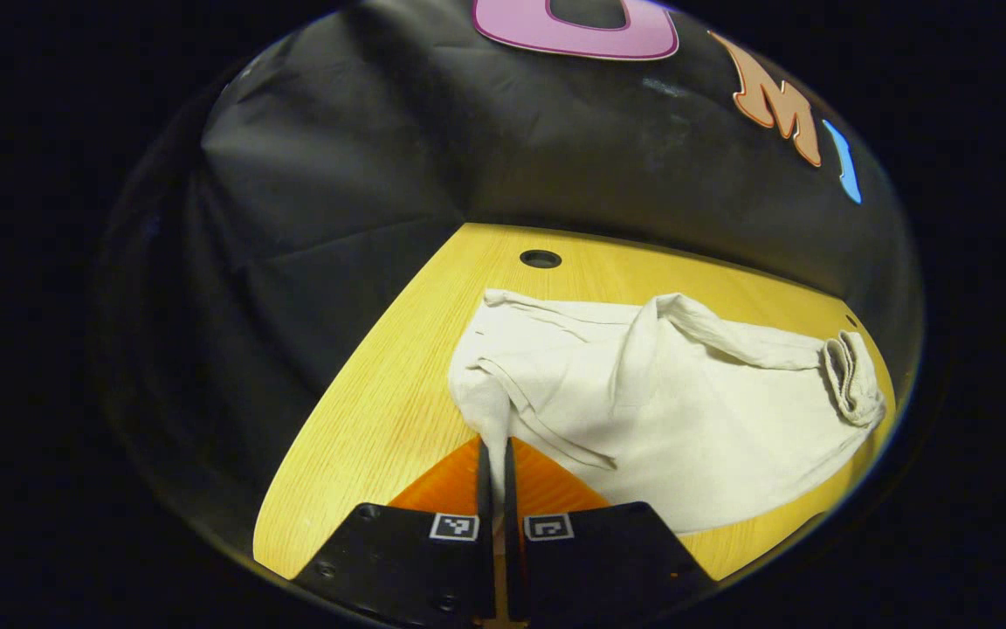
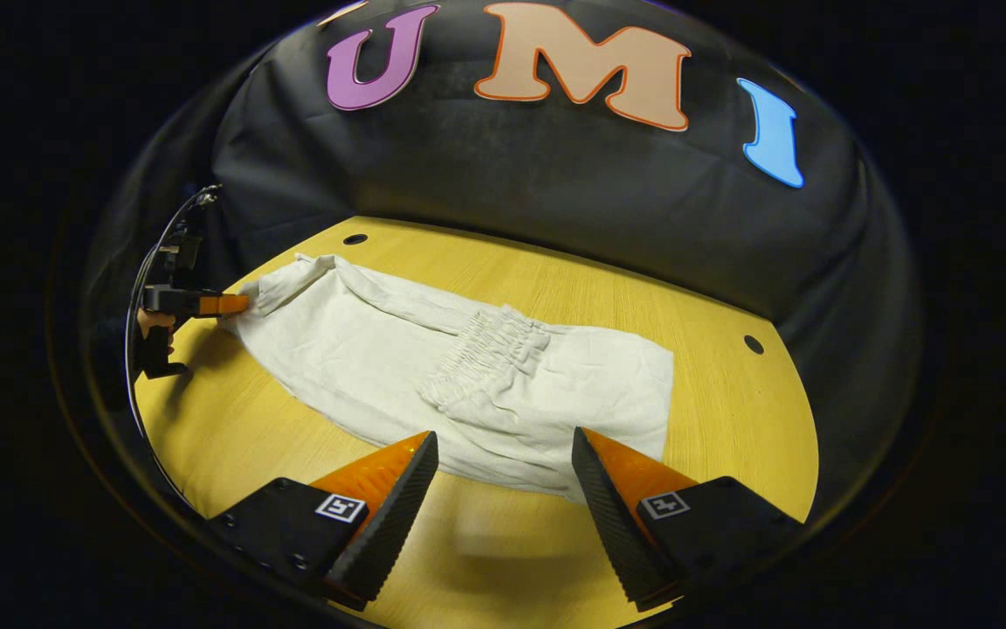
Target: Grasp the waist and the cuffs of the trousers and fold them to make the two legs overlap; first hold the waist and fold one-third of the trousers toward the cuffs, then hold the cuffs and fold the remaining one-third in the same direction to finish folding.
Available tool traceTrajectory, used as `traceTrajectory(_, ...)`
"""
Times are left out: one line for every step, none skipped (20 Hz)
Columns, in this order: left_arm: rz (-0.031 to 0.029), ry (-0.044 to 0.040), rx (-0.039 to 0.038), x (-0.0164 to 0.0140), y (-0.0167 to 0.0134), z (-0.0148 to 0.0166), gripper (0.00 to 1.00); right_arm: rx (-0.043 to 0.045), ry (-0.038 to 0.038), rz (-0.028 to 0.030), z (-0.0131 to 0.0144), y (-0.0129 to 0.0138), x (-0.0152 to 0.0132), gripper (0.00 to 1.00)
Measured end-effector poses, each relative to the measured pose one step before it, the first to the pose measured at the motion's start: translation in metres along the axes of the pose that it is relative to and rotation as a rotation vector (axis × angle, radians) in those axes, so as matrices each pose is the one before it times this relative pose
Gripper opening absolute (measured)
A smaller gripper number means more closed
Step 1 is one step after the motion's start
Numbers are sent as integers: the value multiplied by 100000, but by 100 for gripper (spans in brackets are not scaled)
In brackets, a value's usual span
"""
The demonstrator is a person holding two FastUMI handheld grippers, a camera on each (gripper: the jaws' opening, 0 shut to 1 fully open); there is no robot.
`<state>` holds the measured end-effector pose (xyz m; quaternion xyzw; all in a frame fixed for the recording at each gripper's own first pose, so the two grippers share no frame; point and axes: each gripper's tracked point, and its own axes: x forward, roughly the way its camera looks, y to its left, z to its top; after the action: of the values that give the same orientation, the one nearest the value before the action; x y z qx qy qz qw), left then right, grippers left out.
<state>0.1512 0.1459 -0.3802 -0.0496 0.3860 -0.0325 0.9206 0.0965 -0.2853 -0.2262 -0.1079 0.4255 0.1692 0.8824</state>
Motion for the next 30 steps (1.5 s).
traceTrajectory(1793, 1055, 635, 257, -68, -185, 1, 472, -476, -156, -75, -498, -179, 99)
traceTrajectory(848, 357, -188, -228, -364, 97, 0, 522, -666, -209, -80, -562, -294, 98)
traceTrajectory(-61, -741, -1194, -268, -683, 366, 0, 782, -518, 27, 13, -584, -293, 98)
traceTrajectory(-1007, -1138, -1504, -361, -642, 600, 0, 896, -502, 123, -61, -498, -258, 99)
traceTrajectory(-636, -1465, -682, -339, -765, 499, 0, 754, -616, -110, 33, -630, -321, 98)
traceTrajectory(-499, -960, 44, -381, -669, 483, 0, 917, -483, -123, -135, -606, -126, 98)
traceTrajectory(-312, -734, 56, -347, -747, 535, 0, 1041, -250, 217, -36, -516, -206, 98)
traceTrajectory(-1068, -1001, -269, -484, -714, 719, 0, 926, -417, 258, -141, -581, -136, 99)
traceTrajectory(-1079, -937, -274, -381, -1128, 717, 0, 700, -298, 305, -32, -567, -304, 98)
traceTrajectory(-987, -1130, 18, -441, -1108, 681, 0, 624, -440, 73, -26, -527, -152, 99)
traceTrajectory(-1197, -1335, 231, -276, -1120, 773, 0, 516, -562, 325, 24, -367, -156, 98)
traceTrajectory(-1348, -1240, 198, -368, -1151, 831, 0, 518, -376, 213, -68, -506, -171, 98)
traceTrajectory(-1392, -1321, 338, -397, -1304, 795, 0, 498, -352, 444, -6, -356, -108, 98)
traceTrajectory(-1540, -1375, 461, -353, -1358, 855, 0, 588, -563, 477, 5, -441, -196, 99)
traceTrajectory(-1411, -1437, 703, -164, -1281, 746, 0, 559, -540, 456, 138, -394, -229, 98)
traceTrajectory(-1340, -1067, 866, -186, -1250, 724, 0, 404, -553, 255, -16, -517, -151, 98)
traceTrajectory(-1413, -1414, 939, -163, -1396, 736, 0, 365, -476, 276, 97, -364, -239, 99)
traceTrajectory(-1381, -1078, 884, -121, -1282, 598, 0, 436, -286, 268, -74, -451, -239, 99)
traceTrajectory(-1382, -831, 597, 25, -1408, 649, 0, 450, -225, 33, -90, -547, -266, 98)
traceTrajectory(-1302, -878, 377, -29, -1251, 588, 0, 601, -145, 33, 70, -608, -113, 98)
traceTrajectory(-1372, -600, 280, 35, -1257, 503, 0, 709, -227, 26, -32, -573, -129, 98)
traceTrajectory(-1311, -154, 411, 102, -1160, 359, 0, 758, -276, -191, -94, -666, -230, 98)
traceTrajectory(-1136, 48, 705, 140, -1135, 194, 0, 888, -199, -122, -20, -527, -171, 98)
traceTrajectory(-1275, -313, 835, 61, -1113, 358, 0, 907, -161, -80, -114, -591, -184, 98)
traceTrajectory(-1203, -376, 869, 269, -1117, 378, 0, 812, -139, -176, -3, -543, -198, 98)
traceTrajectory(-1179, -493, 1029, 90, -1101, 355, 0, 590, -381, -289, 115, -589, -166, 98)
traceTrajectory(-1210, -340, 708, 125, -1091, 386, 0, 451, -298, -371, -121, -585, -300, 98)
traceTrajectory(-1421, -405, 556, 52, -1193, 369, 0, 468, -222, -305, 16, -576, -294, 98)
traceTrajectory(-1339, -328, 411, -2, -978, 169, 0, 443, -109, -292, -148, -447, -248, 98)
traceTrajectory(-1254, -389, 515, 145, -1068, 363, 0, 560, -135, -348, -80, -515, -232, 98)
